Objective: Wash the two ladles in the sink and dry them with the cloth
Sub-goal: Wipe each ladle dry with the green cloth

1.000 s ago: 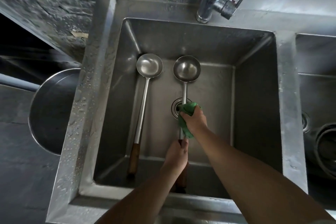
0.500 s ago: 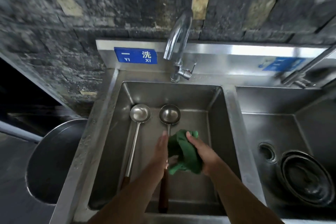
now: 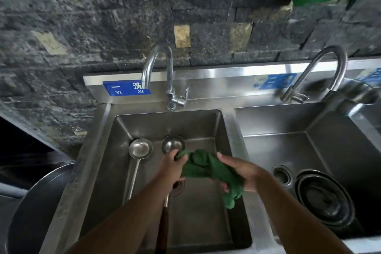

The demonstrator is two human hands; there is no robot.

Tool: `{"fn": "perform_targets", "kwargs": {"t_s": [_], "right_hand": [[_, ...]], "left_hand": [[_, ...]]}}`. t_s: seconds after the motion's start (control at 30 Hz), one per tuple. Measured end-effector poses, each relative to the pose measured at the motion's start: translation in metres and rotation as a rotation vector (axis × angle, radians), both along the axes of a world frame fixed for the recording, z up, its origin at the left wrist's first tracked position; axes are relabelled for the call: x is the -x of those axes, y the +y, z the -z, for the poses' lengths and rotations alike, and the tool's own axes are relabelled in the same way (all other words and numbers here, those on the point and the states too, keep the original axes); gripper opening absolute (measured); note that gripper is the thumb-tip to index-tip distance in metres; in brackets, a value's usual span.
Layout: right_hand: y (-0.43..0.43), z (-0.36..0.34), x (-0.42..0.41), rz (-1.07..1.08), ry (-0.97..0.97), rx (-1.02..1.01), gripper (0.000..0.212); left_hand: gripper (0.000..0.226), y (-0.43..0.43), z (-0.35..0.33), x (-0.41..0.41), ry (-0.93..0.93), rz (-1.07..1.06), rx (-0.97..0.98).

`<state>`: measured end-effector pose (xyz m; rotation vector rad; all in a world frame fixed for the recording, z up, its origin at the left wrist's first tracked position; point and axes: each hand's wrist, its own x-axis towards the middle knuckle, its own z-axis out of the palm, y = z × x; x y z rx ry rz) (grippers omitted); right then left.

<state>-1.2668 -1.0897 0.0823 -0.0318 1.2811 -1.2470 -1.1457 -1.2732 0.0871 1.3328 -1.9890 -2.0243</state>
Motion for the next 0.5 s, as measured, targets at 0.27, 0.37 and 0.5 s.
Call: {"fn": "perform_targets", "kwargs": {"t_s": [0.27,0.37,0.5], "right_hand": [[0.090,0.026,0.077,0.019,0.242,-0.203,0.029],[0.107,0.036,0.096,0.158,0.275,-0.214,0.022],[0.121,0.055,0.110,0.253,0.252,-0.309,0.020]], "left_hand": [[0.043,0.025,0.027,0.031,0.036,-0.177,-0.253],[0.039,0.044,0.041,0.041,0.006,-0.140,-0.279],[0.025,0.061,0.058,0.061,-0.042,-0.138,-0.295]]}}
